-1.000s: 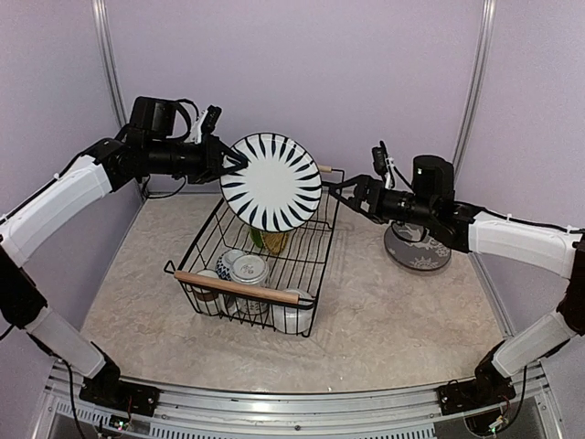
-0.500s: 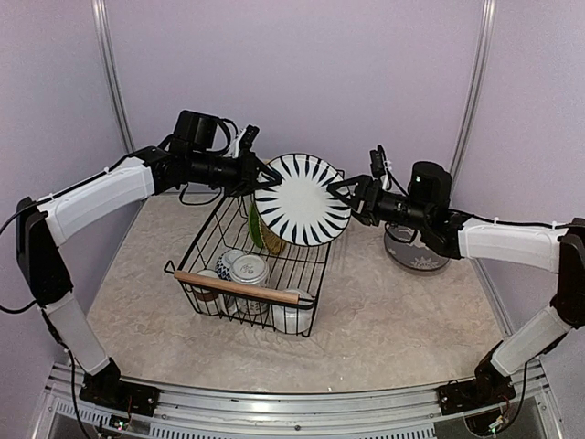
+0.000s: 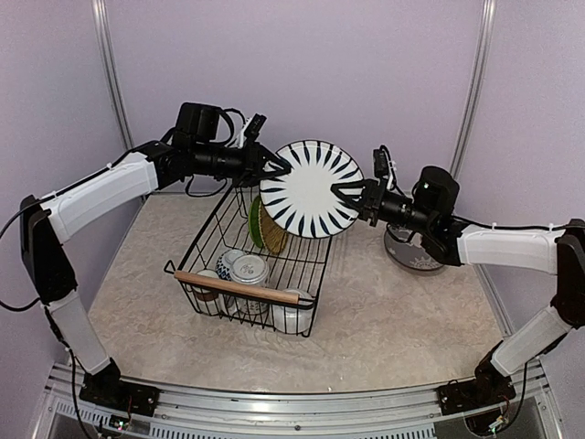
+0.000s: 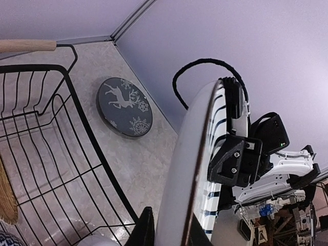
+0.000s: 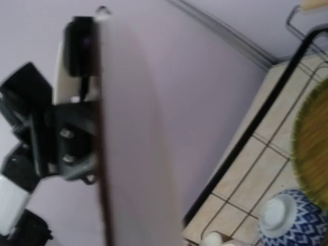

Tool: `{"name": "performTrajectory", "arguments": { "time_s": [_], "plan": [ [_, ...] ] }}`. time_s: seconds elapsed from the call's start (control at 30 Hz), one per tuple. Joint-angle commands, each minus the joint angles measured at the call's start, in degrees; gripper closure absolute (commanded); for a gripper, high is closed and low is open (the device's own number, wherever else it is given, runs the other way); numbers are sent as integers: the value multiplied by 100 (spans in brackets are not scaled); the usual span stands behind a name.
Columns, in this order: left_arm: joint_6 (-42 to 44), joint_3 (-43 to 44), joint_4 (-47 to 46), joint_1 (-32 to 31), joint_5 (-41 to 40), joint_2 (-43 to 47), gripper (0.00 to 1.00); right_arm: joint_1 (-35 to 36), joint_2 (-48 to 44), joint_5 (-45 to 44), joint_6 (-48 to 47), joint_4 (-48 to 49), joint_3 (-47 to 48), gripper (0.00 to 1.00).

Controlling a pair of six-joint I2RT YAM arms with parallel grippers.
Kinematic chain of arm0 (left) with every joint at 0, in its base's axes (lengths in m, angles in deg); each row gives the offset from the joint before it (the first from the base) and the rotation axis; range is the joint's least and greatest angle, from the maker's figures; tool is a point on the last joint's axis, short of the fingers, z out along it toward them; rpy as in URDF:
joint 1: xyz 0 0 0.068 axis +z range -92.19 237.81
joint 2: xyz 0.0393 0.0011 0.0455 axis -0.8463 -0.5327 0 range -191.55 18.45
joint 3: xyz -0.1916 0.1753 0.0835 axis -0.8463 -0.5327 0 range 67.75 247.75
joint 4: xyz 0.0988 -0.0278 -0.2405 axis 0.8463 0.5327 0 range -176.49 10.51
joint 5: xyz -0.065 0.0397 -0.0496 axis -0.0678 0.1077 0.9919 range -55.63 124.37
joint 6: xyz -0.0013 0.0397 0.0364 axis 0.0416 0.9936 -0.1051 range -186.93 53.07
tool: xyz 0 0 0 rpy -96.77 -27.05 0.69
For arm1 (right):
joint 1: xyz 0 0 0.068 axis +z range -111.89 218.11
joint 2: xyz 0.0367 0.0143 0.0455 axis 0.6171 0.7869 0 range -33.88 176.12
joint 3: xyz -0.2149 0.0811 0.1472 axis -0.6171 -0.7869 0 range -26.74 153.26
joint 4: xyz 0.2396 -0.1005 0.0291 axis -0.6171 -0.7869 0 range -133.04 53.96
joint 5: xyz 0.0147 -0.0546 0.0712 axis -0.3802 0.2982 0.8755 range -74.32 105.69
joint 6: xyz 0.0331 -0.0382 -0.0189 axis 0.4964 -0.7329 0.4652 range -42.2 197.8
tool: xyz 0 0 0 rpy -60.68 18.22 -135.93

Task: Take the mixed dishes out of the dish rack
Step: Pass from the left arm to the right, then place the plate with another plate.

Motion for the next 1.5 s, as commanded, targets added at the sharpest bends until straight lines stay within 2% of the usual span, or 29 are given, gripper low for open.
{"name": "performTrajectory", "arguments": {
  "time_s": [0.0, 0.13, 0.23, 0.4, 0.63, 0.8, 0.97, 1.07, 1.2, 1.47],
  "plan": [
    [-37, 149, -208, 35, -29, 131, 62, 44, -192, -50, -161, 181, -10, 100],
    [58, 39, 90, 260, -154, 339, 37, -95, -526, -90, -380, -71, 3, 100],
    [302, 98, 590, 495, -415, 570, 18, -284, -923, -339, -704, -798, 53, 100],
    [699, 25, 1318, 894, -785, 1029, 4, -919, -1708, -720, -1249, -2252, -22, 100],
    [1399, -49, 2158, 921, -1840, 1443, 1, -2159, -2568, -1542, -1929, -4578, -55, 100],
    [1731, -321, 2202, 923, -2282, 1673, 1, -3027, -2787, -1657, -2241, -5233, -144, 100],
    [1847, -531, 2211, 945, -2371, 1818, 1, -3901, -2324, -968, -2295, -5042, -351, 100],
    [1930, -603, 2236, 910, -2505, 1893, 1, -4257, -1869, -261, -2130, -4477, -482, 100],
    [1930, -744, 2174, 898, -2503, 2037, 1, -4450, -1263, 125, -2000, -4055, -401, 100],
    [1715, -856, 2033, 834, -2000, 2044, 1, -4656, -102, 576, -1774, -3312, -123, 100]
  ]
}}
